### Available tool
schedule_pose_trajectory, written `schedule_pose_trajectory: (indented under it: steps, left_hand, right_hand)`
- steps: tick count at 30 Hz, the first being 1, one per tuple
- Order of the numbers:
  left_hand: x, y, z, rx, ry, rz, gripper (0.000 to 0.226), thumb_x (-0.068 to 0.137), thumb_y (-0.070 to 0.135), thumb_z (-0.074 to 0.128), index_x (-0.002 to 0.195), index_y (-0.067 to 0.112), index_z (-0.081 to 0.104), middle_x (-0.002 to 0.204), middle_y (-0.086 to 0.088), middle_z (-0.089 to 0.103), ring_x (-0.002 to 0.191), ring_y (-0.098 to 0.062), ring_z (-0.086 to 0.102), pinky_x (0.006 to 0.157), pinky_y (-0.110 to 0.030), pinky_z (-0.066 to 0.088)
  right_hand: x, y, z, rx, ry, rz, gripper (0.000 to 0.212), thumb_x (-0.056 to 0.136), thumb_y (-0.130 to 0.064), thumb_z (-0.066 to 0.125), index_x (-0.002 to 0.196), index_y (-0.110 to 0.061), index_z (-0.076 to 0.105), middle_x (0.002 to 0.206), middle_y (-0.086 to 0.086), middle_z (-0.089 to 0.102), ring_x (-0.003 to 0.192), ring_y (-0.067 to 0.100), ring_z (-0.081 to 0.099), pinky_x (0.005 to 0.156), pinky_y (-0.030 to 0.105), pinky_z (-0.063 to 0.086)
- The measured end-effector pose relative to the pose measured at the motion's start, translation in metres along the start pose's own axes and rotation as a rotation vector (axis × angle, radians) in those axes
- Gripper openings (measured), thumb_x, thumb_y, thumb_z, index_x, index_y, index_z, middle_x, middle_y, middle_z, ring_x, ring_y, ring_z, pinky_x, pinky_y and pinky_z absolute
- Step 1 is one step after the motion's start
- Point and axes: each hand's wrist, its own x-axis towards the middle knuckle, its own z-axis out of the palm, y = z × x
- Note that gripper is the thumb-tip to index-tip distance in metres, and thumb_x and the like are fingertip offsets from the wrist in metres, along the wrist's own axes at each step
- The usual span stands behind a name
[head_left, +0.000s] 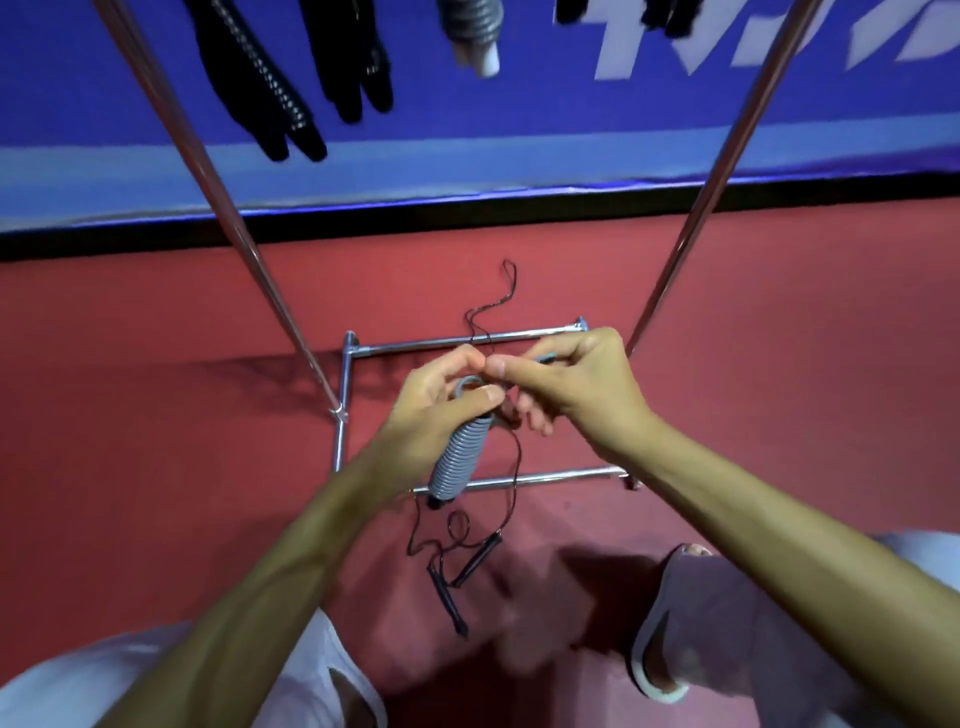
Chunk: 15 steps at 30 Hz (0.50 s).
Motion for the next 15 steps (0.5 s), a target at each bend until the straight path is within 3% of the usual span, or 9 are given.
schedule_pose_trajectory:
  steps: [3,5,10,15]
  left_hand:
    - [0.003,0.022,0.014,-0.044,0.063,0.092,0.007,0.090,0.011,0.061,0.092,0.006,0.057,0.083,-0.018,0.061,0.077,-0.027,0.059,0.076,-0.041,0.053]
    - [0.005,0.038,0.028,-0.061,0.102,0.132,0.005,0.090,0.016,0.061,0.089,0.011,0.059,0.080,-0.011,0.063,0.070,-0.025,0.060,0.069,-0.035,0.054]
    - [0.021,0.077,0.068,-0.025,0.149,0.250,0.012,0.087,0.019,0.061,0.078,0.025,0.065,0.082,-0.011,0.058,0.080,-0.025,0.052,0.075,-0.039,0.043]
    - [0.035,0.113,0.107,0.070,0.183,0.345,0.008,0.082,0.032,0.067,0.080,0.027,0.062,0.078,-0.008,0.059,0.077,-0.022,0.052,0.075,-0.040,0.045]
  right_hand:
    - [0.001,-0.025,-0.013,0.131,-0.123,0.020,0.026,0.079,-0.001,0.079,0.099,0.015,0.071,0.069,0.017,0.069,0.049,0.016,0.062,0.049,0.021,0.051]
    - [0.000,-0.044,-0.026,0.161,-0.194,0.011,0.031,0.079,0.000,0.076,0.108,0.011,0.071,0.084,0.020,0.073,0.060,0.019,0.069,0.057,0.020,0.056]
    - [-0.001,-0.100,-0.058,0.085,-0.162,-0.077,0.020,0.093,0.012,0.056,0.103,0.004,0.072,0.088,0.020,0.076,0.063,0.025,0.074,0.060,0.024,0.061]
    - [-0.006,-0.157,-0.081,-0.166,-0.112,-0.194,0.017,0.099,0.000,0.061,0.095,0.014,0.069,0.081,0.027,0.074,0.065,0.034,0.072,0.061,0.034,0.062]
